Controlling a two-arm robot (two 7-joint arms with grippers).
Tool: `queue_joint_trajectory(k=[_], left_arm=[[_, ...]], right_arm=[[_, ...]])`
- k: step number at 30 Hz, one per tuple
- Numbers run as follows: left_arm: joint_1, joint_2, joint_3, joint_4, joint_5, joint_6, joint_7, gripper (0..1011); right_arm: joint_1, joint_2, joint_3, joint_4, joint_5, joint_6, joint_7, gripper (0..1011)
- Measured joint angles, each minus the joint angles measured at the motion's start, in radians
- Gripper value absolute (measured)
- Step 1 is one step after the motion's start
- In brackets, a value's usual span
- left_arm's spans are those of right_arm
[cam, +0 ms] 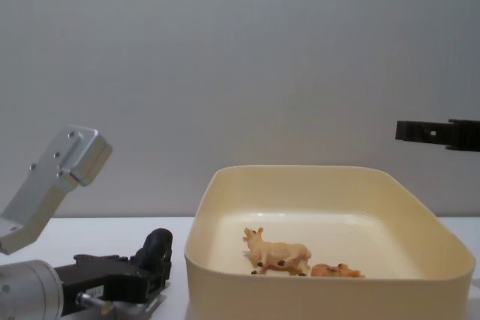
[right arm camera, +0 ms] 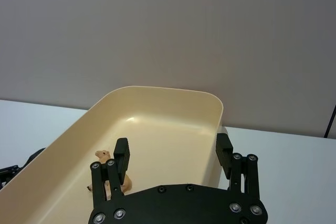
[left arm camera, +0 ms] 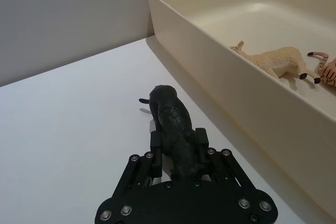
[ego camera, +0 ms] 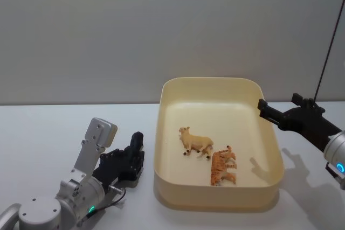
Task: Pick up the toy alternately with two hands and place it into the central storage box.
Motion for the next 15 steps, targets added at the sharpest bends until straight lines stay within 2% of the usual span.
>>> queue_joint_trajectory(k=[15], left_arm=[[-0.001,0.017,-0.021,-0.083,0.009,0.032,0.029,340]], right_arm=[[0.000,0.000,0.000,0.000,0.000,0.000,0.000,1001]])
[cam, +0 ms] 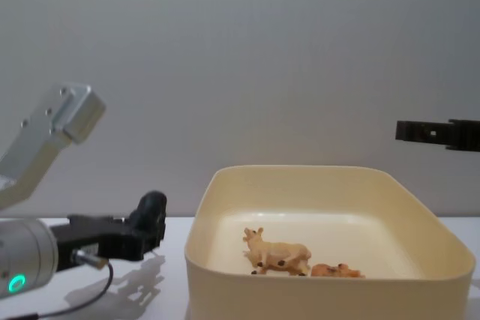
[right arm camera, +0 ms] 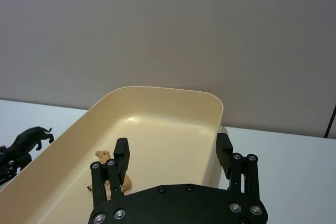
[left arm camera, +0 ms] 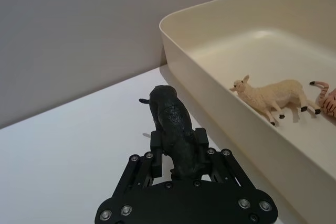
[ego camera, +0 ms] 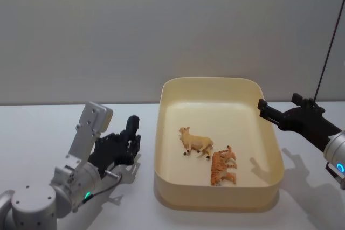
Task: Pick up the toy alternately with two hands and place it into the central storage box.
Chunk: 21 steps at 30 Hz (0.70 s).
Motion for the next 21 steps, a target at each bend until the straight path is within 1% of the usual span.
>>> queue_joint_trajectory(k=[4,9,10,14,16,17,20,21], left_arm=[[-0.013,0.002,-0.007,-0.017,0.007,0.012,-0.009,340],[-0.044,0.000,-0.017,-0.024,0.019,0.028,-0.056,341],[-0.058,-0.002,-0.020,-0.023,0.024,0.032,-0.077,341],[-0.087,-0.007,-0.025,-0.009,0.036,0.041,-0.122,340],[-0.113,-0.012,-0.029,0.006,0.046,0.045,-0.157,340],[-0.135,-0.017,-0.031,0.022,0.054,0.047,-0.181,340],[-0.165,-0.024,-0.034,0.045,0.064,0.048,-0.223,340],[-0.188,-0.031,-0.036,0.066,0.071,0.048,-0.248,340]], right_arm=[[0.000,0.000,0.000,0.000,0.000,0.000,0.000,1001],[0.000,0.000,0.000,0.000,0.000,0.000,0.000,1001],[0.000,0.000,0.000,0.000,0.000,0.000,0.000,1001],[0.000,0.000,0.000,0.000,0.000,0.000,0.000,1001],[0.000,0.000,0.000,0.000,0.000,0.000,0.000,1001],[0.000,0.000,0.000,0.000,0.000,0.000,0.000,1001],[0.000,0.000,0.000,0.000,0.000,0.000,0.000,1001],[0.000,0.000,0.000,0.000,0.000,0.000,0.000,1001]])
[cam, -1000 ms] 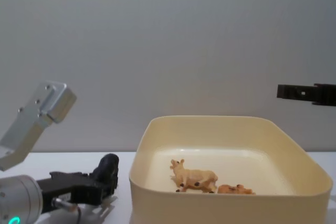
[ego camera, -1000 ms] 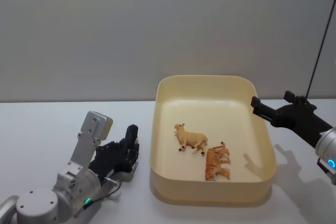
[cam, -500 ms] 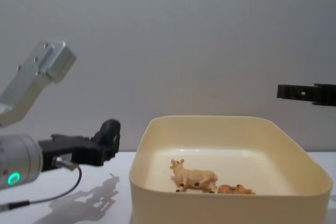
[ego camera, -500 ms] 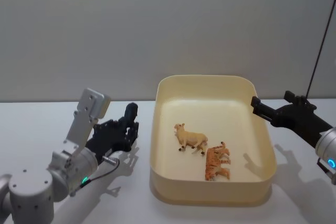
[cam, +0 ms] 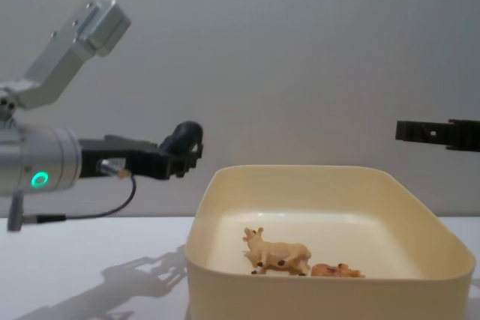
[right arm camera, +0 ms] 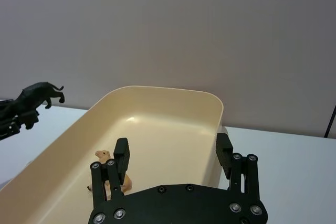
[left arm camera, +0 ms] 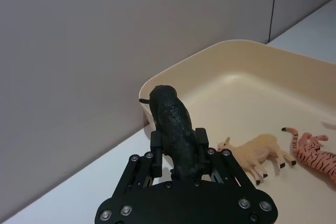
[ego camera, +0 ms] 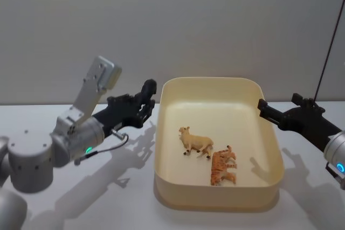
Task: Pick up the toy alternately with two hands and place it into the central storage box.
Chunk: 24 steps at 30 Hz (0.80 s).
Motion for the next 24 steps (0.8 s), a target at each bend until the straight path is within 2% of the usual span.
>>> queue_joint_trajectory(k=[9,12,24], left_arm=[[-0.127,-0.041,-0.001,0.139,0.037,-0.013,-0.141,340],[-0.185,-0.063,0.002,0.215,0.050,-0.023,-0.199,340],[-0.329,-0.123,0.022,0.441,0.077,-0.067,-0.332,341]], right_arm=[[0.000,0.000,0.000,0.000,0.000,0.000,0.000,1001],[0.000,0.000,0.000,0.000,0.000,0.000,0.000,1001],[0.000,0.000,0.000,0.000,0.000,0.000,0.000,1001]])
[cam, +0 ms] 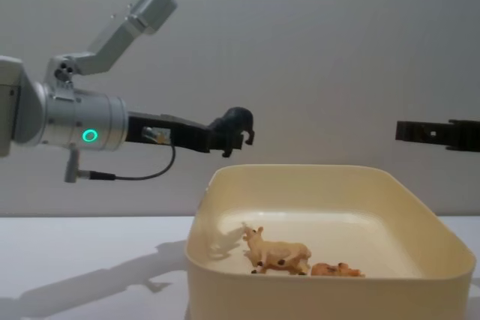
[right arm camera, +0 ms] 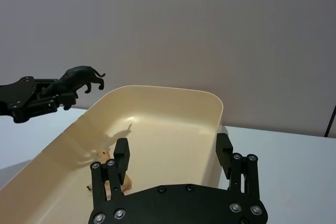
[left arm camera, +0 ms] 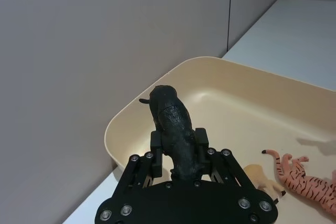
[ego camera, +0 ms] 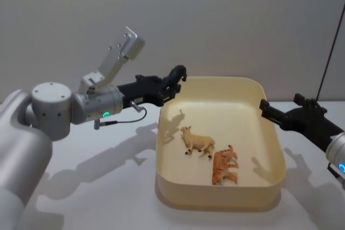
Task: Pick up the toy alternately with two hands and place it into the central storage box.
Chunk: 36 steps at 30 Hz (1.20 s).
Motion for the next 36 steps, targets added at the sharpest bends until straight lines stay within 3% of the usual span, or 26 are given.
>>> queue_joint_trajectory(k=[9,18,30,36], left_arm=[[-0.084,-0.039,0.017,0.149,0.008,-0.040,-0.070,358],[-0.126,-0.058,0.025,0.226,0.011,-0.065,-0.105,635],[-0.149,-0.069,0.030,0.268,0.012,-0.078,-0.124,993],[-0.155,-0.072,0.032,0.279,0.013,-0.081,-0.128,1001]], right_arm=[[0.000,0.000,0.000,0.000,0.000,0.000,0.000,1001],[0.000,0.000,0.000,0.000,0.000,0.000,0.000,1001],[0.000,0.000,0.000,0.000,0.000,0.000,0.000,1001],[0.000,0.000,0.000,0.000,0.000,0.000,0.000,1001]])
